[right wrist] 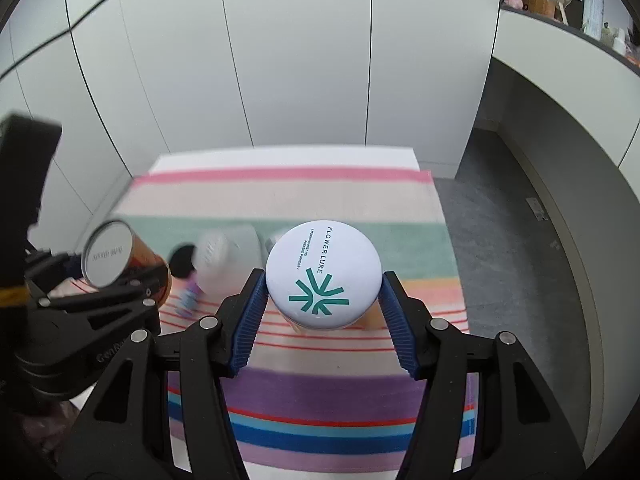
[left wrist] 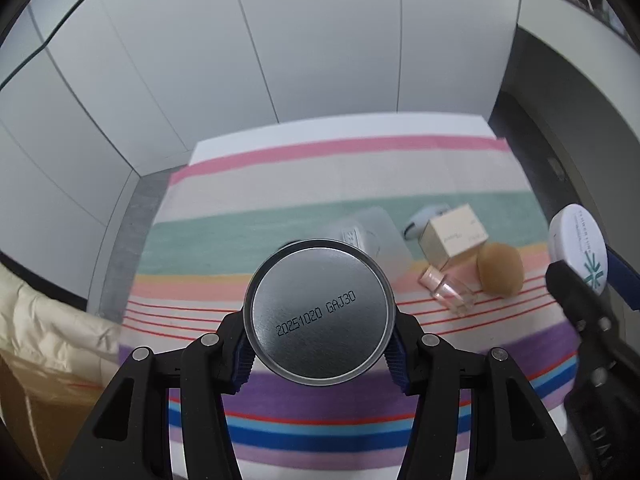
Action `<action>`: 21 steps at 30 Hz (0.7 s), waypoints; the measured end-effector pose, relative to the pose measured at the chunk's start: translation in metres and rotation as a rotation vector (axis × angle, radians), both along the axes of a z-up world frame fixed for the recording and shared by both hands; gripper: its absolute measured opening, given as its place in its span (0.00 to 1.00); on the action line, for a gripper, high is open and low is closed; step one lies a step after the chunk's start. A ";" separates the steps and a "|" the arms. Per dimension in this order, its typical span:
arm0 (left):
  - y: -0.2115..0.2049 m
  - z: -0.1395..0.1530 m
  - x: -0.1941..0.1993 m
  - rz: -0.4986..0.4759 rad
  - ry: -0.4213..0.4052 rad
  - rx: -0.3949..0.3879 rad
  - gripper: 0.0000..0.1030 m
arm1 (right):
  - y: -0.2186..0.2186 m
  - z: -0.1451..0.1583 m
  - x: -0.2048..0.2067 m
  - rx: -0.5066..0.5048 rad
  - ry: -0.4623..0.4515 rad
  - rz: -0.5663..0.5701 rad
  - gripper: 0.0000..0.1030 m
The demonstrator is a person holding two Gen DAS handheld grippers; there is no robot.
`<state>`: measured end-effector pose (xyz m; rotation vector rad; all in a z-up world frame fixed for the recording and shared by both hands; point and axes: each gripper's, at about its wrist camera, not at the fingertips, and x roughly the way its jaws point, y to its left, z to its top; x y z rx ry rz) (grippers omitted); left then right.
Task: Organize objects
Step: 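Lift the jar and compact and carry both toward the cardboard box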
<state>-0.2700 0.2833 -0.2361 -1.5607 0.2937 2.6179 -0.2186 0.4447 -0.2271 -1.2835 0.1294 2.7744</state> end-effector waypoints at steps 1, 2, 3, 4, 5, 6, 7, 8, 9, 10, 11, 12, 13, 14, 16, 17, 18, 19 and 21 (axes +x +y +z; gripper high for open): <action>-0.003 0.008 0.001 0.007 0.005 0.013 0.53 | -0.002 0.010 0.000 0.002 0.012 -0.002 0.58; -0.005 0.015 0.003 0.012 0.011 0.020 0.53 | -0.007 0.022 -0.005 0.010 0.023 -0.005 0.58; -0.006 0.023 0.005 0.017 0.020 0.026 0.53 | -0.008 0.030 -0.005 0.013 0.033 -0.006 0.58; -0.008 0.032 0.006 0.021 0.031 0.036 0.53 | -0.008 0.041 -0.004 0.012 0.046 -0.008 0.58; -0.010 0.041 0.007 0.024 0.041 0.043 0.53 | -0.008 0.050 -0.004 0.010 0.056 -0.008 0.58; -0.013 0.050 0.008 0.028 0.054 0.050 0.53 | -0.009 0.061 -0.003 0.009 0.066 -0.007 0.58; -0.015 0.061 0.008 0.031 0.068 0.057 0.53 | -0.009 0.072 -0.002 0.011 0.077 -0.008 0.58; -0.017 0.071 0.008 0.034 0.081 0.062 0.53 | -0.009 0.082 -0.001 0.013 0.086 -0.007 0.58; -0.020 0.082 0.009 0.036 0.094 0.067 0.53 | -0.010 0.092 -0.001 0.017 0.097 -0.001 0.58; -0.023 0.095 0.008 0.037 0.104 0.070 0.53 | -0.012 0.104 0.000 0.023 0.112 0.004 0.58; -0.025 0.107 0.008 0.039 0.114 0.074 0.53 | -0.014 0.114 0.002 0.026 0.124 0.005 0.58; -0.028 0.118 0.009 0.041 0.122 0.078 0.53 | -0.015 0.125 0.003 0.031 0.135 0.007 0.58; -0.031 0.132 0.009 0.046 0.136 0.076 0.53 | -0.018 0.138 0.005 0.039 0.149 0.014 0.58; -0.034 0.145 0.010 0.055 0.155 0.076 0.53 | -0.021 0.148 0.007 0.047 0.164 0.019 0.58; -0.038 0.168 0.012 0.063 0.189 0.078 0.53 | -0.029 0.173 0.012 0.068 0.193 0.026 0.58; -0.040 0.177 0.013 0.066 0.200 0.077 0.53 | -0.031 0.183 0.014 0.072 0.203 0.030 0.58; -0.042 0.187 0.014 0.071 0.214 0.076 0.53 | -0.033 0.196 0.016 0.064 0.214 0.038 0.58; -0.044 0.197 0.016 0.075 0.225 0.077 0.53 | -0.033 0.204 0.017 0.052 0.220 0.042 0.58; -0.047 0.213 0.020 0.074 0.242 0.092 0.53 | -0.034 0.223 0.021 0.024 0.240 0.053 0.58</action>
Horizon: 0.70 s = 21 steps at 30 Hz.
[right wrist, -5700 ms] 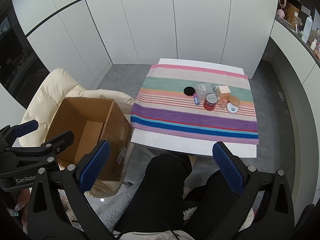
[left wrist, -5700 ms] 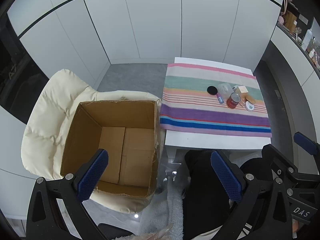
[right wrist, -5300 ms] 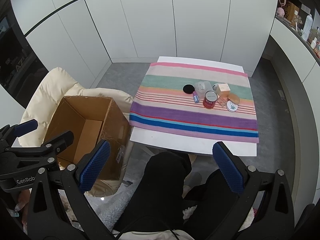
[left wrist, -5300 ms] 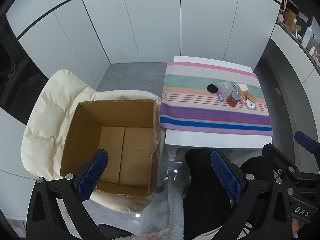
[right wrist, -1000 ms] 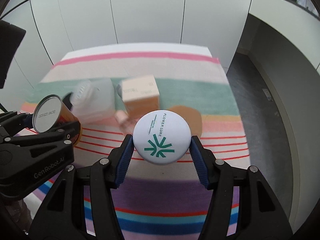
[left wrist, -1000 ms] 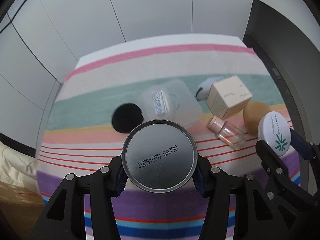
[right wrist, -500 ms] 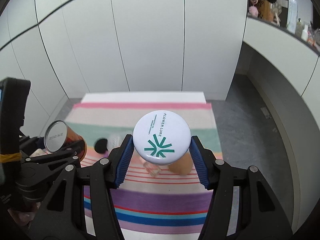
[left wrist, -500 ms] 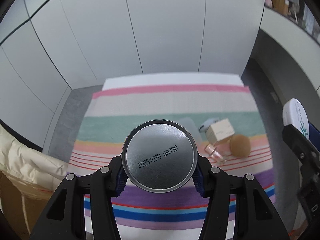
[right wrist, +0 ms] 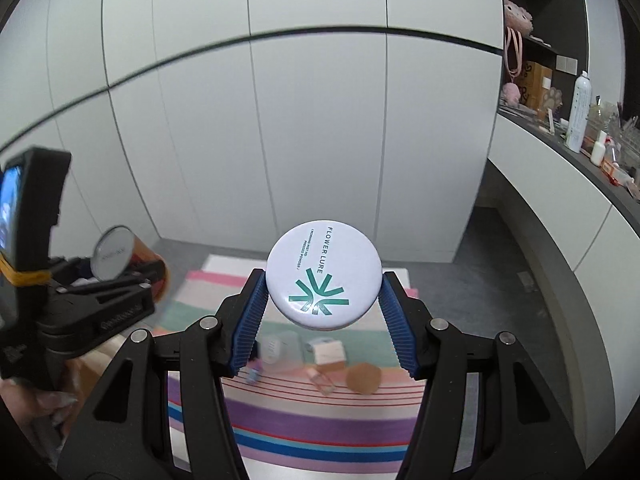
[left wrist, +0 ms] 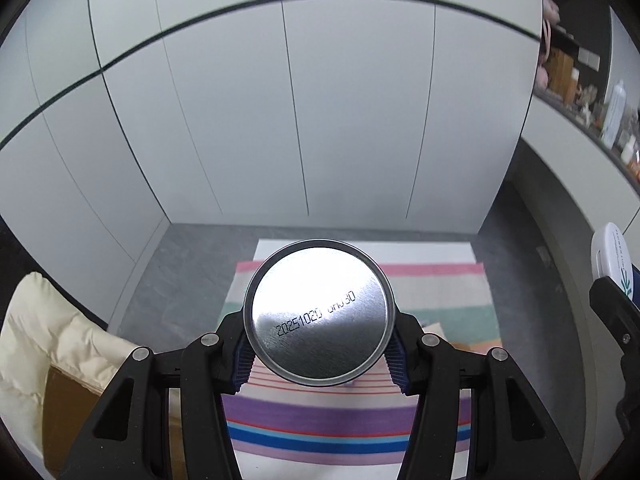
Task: Organize objects
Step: 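Lift the jar and compact and carry both toward the cardboard box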
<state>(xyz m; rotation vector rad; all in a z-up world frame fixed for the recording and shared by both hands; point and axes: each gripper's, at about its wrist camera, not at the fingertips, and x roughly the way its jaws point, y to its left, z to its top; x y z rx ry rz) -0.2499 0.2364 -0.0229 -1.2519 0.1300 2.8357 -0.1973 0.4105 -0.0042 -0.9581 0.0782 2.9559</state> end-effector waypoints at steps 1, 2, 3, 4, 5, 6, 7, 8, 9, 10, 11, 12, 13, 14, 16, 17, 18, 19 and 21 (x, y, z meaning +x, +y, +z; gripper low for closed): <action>-0.001 0.008 0.003 -0.003 0.009 0.004 0.53 | -0.003 0.010 0.003 -0.006 0.014 0.008 0.58; -0.001 0.014 0.006 -0.006 0.020 0.002 0.53 | -0.006 0.020 0.007 -0.004 0.031 0.010 0.58; -0.001 0.018 0.010 -0.007 0.033 -0.005 0.53 | -0.009 0.027 0.011 0.004 0.042 0.010 0.58; 0.000 0.024 0.015 -0.004 0.051 -0.017 0.53 | -0.013 0.036 0.013 0.017 0.055 0.008 0.58; 0.001 0.026 0.019 -0.005 0.066 -0.025 0.53 | -0.017 0.043 0.016 0.024 0.063 0.008 0.58; 0.001 0.030 0.022 -0.011 0.078 -0.027 0.53 | -0.018 0.043 0.017 0.023 0.066 0.010 0.58; 0.001 0.033 0.025 -0.016 0.085 -0.027 0.53 | -0.019 0.046 0.018 0.017 0.064 0.017 0.58; 0.000 0.034 0.027 -0.020 0.086 -0.023 0.53 | -0.022 0.046 0.019 0.014 0.058 0.025 0.58; 0.000 0.036 0.028 -0.025 0.082 -0.017 0.53 | -0.023 0.048 0.019 0.010 0.052 0.033 0.58; 0.000 0.036 0.029 -0.031 0.073 -0.012 0.53 | -0.022 0.047 0.019 0.012 0.047 0.038 0.58; 0.001 0.035 0.029 -0.035 0.064 -0.009 0.53 | -0.022 0.046 0.020 0.019 0.044 0.038 0.58; 0.000 0.034 0.029 -0.039 0.056 -0.004 0.53 | -0.022 0.045 0.021 0.025 0.042 0.037 0.58; -0.001 0.033 0.029 -0.042 0.048 0.000 0.53 | -0.022 0.044 0.021 0.027 0.040 0.035 0.58; -0.001 0.033 0.031 -0.045 0.042 0.002 0.53 | -0.022 0.043 0.022 0.027 0.035 0.034 0.58; -0.002 0.030 0.031 -0.049 0.032 0.008 0.53 | -0.022 0.042 0.023 0.026 0.032 0.032 0.58; -0.002 0.028 0.030 -0.049 0.027 0.010 0.53 | -0.021 0.041 0.023 0.027 0.031 0.030 0.58; -0.003 0.028 0.030 -0.049 0.022 0.012 0.53 | -0.021 0.040 0.023 0.029 0.031 0.028 0.58; -0.003 0.025 0.028 -0.048 0.018 0.014 0.53 | -0.021 0.041 0.023 0.032 0.032 0.024 0.58; -0.003 0.024 0.027 -0.046 0.015 0.018 0.53 | -0.021 0.040 0.024 0.035 0.030 0.021 0.58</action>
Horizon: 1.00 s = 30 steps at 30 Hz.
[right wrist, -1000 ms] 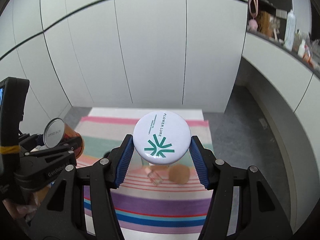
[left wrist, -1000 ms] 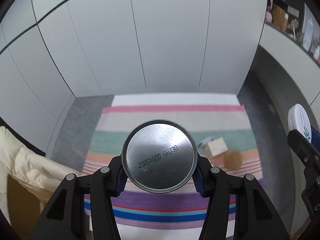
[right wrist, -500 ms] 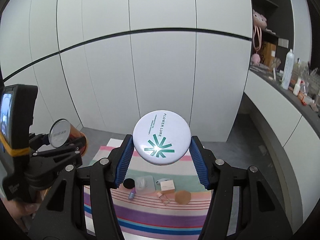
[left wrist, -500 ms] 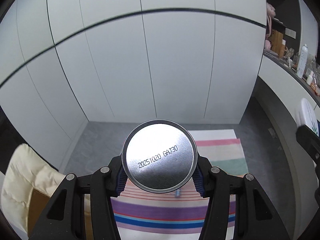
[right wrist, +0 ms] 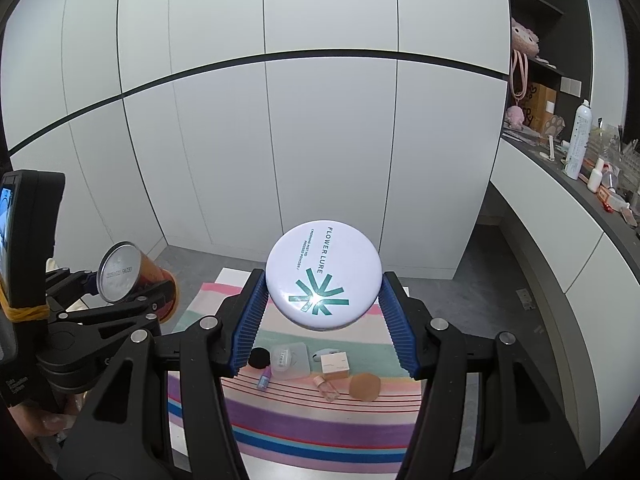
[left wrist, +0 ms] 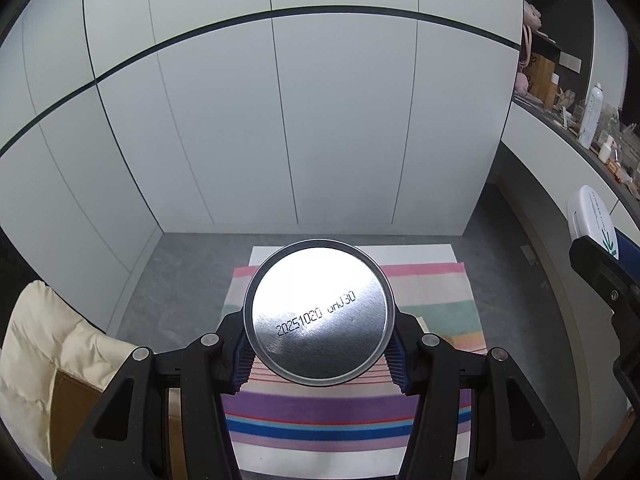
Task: Organize objects
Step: 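Lift the jar and compact and carry both toward the cardboard box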
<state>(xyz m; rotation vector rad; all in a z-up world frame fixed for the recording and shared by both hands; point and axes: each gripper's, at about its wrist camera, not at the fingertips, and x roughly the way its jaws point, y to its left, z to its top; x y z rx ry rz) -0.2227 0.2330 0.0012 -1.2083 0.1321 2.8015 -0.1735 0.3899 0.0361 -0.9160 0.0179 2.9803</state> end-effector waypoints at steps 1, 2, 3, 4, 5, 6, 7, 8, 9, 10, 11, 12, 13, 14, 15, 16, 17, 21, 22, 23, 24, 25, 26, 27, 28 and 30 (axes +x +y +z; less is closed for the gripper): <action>-0.001 0.000 0.000 0.001 0.000 0.001 0.53 | 0.000 0.000 0.000 0.001 0.000 0.002 0.58; -0.002 0.001 0.001 0.002 0.000 0.003 0.53 | 0.000 0.001 0.001 0.003 0.001 0.005 0.58; -0.003 0.001 0.001 0.003 0.002 0.003 0.53 | 0.000 0.001 0.003 0.012 0.006 0.004 0.58; -0.003 0.002 0.004 0.006 0.008 -0.007 0.53 | 0.000 0.002 0.006 0.023 0.014 -0.004 0.58; -0.004 0.003 0.006 0.009 0.014 -0.020 0.53 | -0.001 0.001 0.011 0.029 0.017 -0.010 0.58; -0.004 0.005 0.010 0.013 0.023 -0.030 0.53 | 0.000 0.001 0.015 0.030 0.018 -0.012 0.58; -0.007 0.007 0.016 0.011 0.032 -0.036 0.53 | 0.000 0.001 0.021 0.026 0.019 -0.011 0.58; -0.008 0.008 0.022 0.007 0.039 -0.044 0.53 | 0.001 0.000 0.027 0.024 0.018 -0.010 0.58; -0.010 0.009 0.027 0.004 0.043 -0.052 0.53 | 0.001 0.000 0.032 0.025 0.018 -0.010 0.58; -0.013 0.010 0.035 0.002 0.047 -0.059 0.53 | 0.001 -0.001 0.038 0.026 0.018 -0.013 0.58; -0.016 0.010 0.041 -0.002 0.047 -0.061 0.53 | 0.001 -0.001 0.043 0.027 0.015 -0.016 0.58; -0.019 0.010 0.048 0.003 0.048 -0.064 0.53 | 0.001 -0.002 0.048 0.027 0.011 -0.016 0.58; -0.022 0.011 0.054 0.008 0.051 -0.066 0.53 | 0.001 -0.003 0.055 0.021 0.009 -0.018 0.58; -0.025 0.012 0.060 0.007 0.054 -0.064 0.53 | 0.002 -0.004 0.061 0.013 0.006 -0.018 0.58; -0.028 0.013 0.067 0.001 0.056 -0.059 0.53 | 0.002 -0.004 0.067 0.009 0.003 -0.015 0.58; -0.030 0.013 0.073 -0.004 0.057 -0.054 0.53 | 0.001 -0.005 0.073 0.007 0.001 -0.011 0.58; -0.032 0.013 0.079 -0.006 0.057 -0.054 0.53 | 0.001 -0.006 0.077 0.006 0.000 -0.009 0.58; -0.041 0.009 0.106 -0.033 0.040 -0.036 0.53 | -0.001 -0.013 0.101 -0.007 -0.016 -0.001 0.58; -0.043 0.007 0.108 -0.040 0.030 -0.023 0.53 | -0.001 -0.015 0.107 -0.009 -0.024 -0.001 0.58; -0.046 0.004 0.112 -0.048 0.016 -0.010 0.53 | -0.001 -0.017 0.112 -0.007 -0.033 -0.004 0.58; -0.048 0.001 0.116 -0.050 0.006 -0.003 0.53 | 0.001 -0.020 0.118 -0.006 -0.041 -0.013 0.58; -0.050 -0.002 0.121 -0.048 -0.003 0.000 0.53 | 0.003 -0.021 0.126 -0.004 -0.045 -0.025 0.58; -0.052 -0.006 0.126 -0.045 -0.006 -0.005 0.53 | 0.004 -0.023 0.134 0.005 -0.047 -0.035 0.58; -0.053 -0.009 0.132 -0.042 -0.008 -0.015 0.53 | 0.006 -0.025 0.139 0.013 -0.048 -0.041 0.58; -0.054 -0.013 0.136 -0.042 -0.010 -0.026 0.53 | 0.008 -0.027 0.148 0.020 -0.052 -0.051 0.58; -0.055 -0.017 0.146 -0.050 -0.015 -0.040 0.53 | 0.012 -0.033 0.165 0.019 -0.063 -0.064 0.58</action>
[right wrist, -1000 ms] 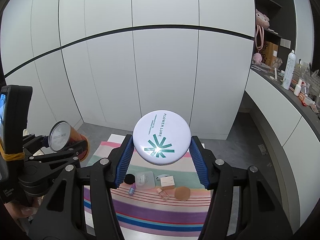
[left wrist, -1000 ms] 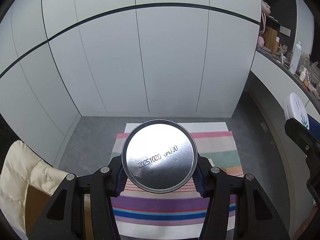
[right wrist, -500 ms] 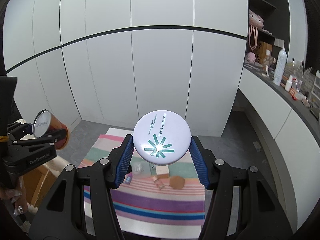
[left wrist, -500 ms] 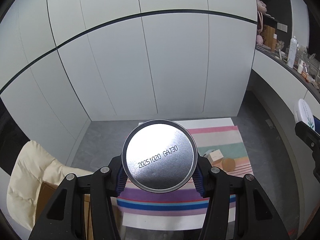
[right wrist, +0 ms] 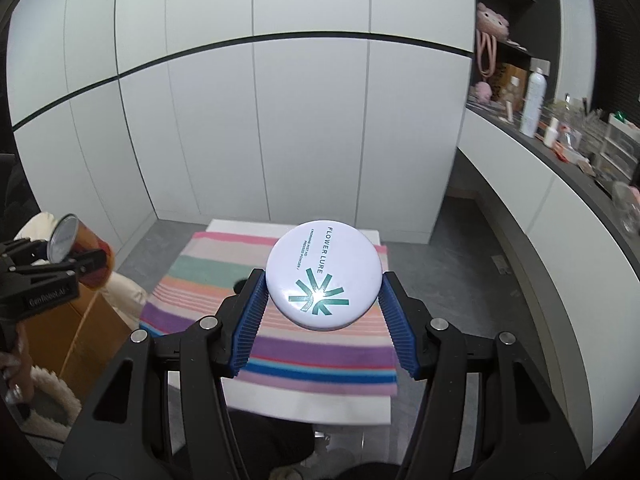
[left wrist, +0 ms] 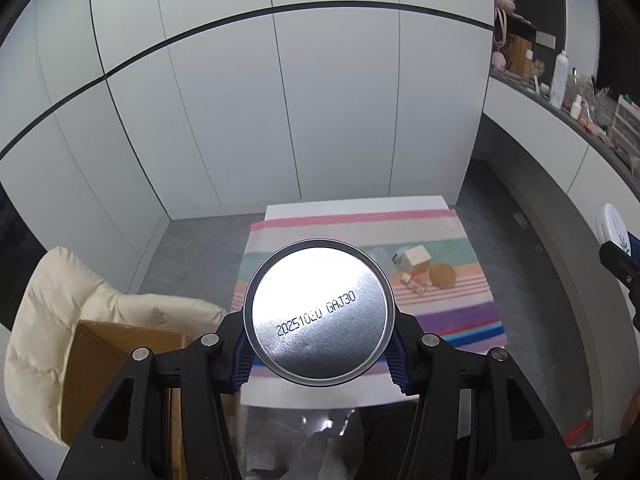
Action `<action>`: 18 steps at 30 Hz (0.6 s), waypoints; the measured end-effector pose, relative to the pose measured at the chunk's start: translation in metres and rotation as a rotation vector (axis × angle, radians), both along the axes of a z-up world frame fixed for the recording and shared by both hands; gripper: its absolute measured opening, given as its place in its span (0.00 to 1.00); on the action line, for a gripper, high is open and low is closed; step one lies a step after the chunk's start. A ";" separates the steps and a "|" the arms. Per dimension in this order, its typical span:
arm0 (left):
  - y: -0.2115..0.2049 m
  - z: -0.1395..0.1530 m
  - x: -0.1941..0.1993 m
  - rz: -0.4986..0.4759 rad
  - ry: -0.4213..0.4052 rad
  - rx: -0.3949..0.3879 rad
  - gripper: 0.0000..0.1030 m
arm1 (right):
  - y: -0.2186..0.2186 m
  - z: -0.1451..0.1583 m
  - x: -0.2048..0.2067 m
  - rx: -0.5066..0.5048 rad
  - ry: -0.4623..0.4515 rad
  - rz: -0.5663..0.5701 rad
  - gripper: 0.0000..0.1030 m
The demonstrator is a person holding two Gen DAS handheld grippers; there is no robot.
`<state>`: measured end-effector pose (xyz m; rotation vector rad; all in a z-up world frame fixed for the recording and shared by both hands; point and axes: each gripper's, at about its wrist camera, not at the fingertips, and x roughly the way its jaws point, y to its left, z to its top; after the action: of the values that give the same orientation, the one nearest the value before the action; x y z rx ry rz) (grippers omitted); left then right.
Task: Organize objects
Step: 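Lift the jar and compact and carry both toward the cardboard box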
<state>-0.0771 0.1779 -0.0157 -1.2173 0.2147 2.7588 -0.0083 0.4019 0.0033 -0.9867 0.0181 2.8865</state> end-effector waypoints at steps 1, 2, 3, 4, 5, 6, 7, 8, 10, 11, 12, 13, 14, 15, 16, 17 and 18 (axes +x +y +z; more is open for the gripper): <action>-0.001 -0.003 0.007 -0.004 -0.001 -0.005 0.53 | 0.001 -0.002 0.006 -0.004 -0.008 -0.004 0.58; -0.003 -0.005 0.013 -0.006 -0.002 -0.010 0.53 | 0.003 -0.006 0.015 -0.008 -0.020 -0.007 0.58; -0.003 -0.007 0.020 -0.011 -0.002 -0.017 0.53 | 0.004 -0.010 0.023 -0.012 -0.036 -0.006 0.58; -0.004 -0.008 0.025 -0.015 -0.002 -0.020 0.53 | 0.006 -0.013 0.029 -0.020 -0.048 -0.006 0.58; -0.004 -0.009 0.031 -0.018 -0.002 -0.026 0.53 | 0.008 -0.015 0.036 -0.035 -0.058 -0.011 0.58; -0.003 -0.010 0.037 -0.025 -0.003 -0.027 0.53 | 0.010 -0.018 0.044 -0.051 -0.069 -0.015 0.58; -0.004 -0.012 0.041 -0.032 -0.006 -0.025 0.53 | 0.011 -0.022 0.053 -0.061 -0.083 -0.018 0.58; -0.004 -0.013 0.046 -0.040 -0.011 -0.022 0.53 | 0.012 -0.023 0.056 -0.060 -0.089 -0.018 0.58; -0.002 -0.016 0.054 -0.061 -0.021 -0.017 0.53 | 0.015 -0.025 0.069 -0.052 -0.100 -0.031 0.58; 0.000 -0.017 0.057 -0.072 -0.025 -0.015 0.53 | 0.016 -0.025 0.072 -0.053 -0.101 -0.039 0.58; 0.000 -0.018 0.060 -0.079 -0.026 -0.014 0.53 | 0.020 -0.026 0.077 -0.058 -0.102 -0.051 0.58; 0.000 -0.020 0.065 -0.089 -0.030 -0.010 0.53 | 0.022 -0.026 0.079 -0.062 -0.102 -0.060 0.58; 0.000 -0.021 0.066 -0.097 -0.033 -0.003 0.53 | 0.025 -0.026 0.082 -0.068 -0.101 -0.072 0.58; 0.002 -0.022 0.067 -0.103 -0.035 0.007 0.53 | 0.027 -0.027 0.084 -0.073 -0.102 -0.084 0.58; 0.002 -0.024 0.068 -0.112 -0.038 0.017 0.53 | 0.028 -0.027 0.085 -0.077 -0.104 -0.093 0.58; 0.003 -0.026 0.069 -0.123 -0.039 0.022 0.53 | 0.030 -0.027 0.086 -0.082 -0.107 -0.101 0.58; 0.003 -0.027 0.069 -0.129 -0.040 0.023 0.53 | 0.029 -0.027 0.085 -0.084 -0.107 -0.105 0.58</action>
<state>-0.0080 0.1805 -0.0423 -1.2066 0.2476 2.6175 0.0770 0.4309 -0.0239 -1.1179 0.1795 2.7550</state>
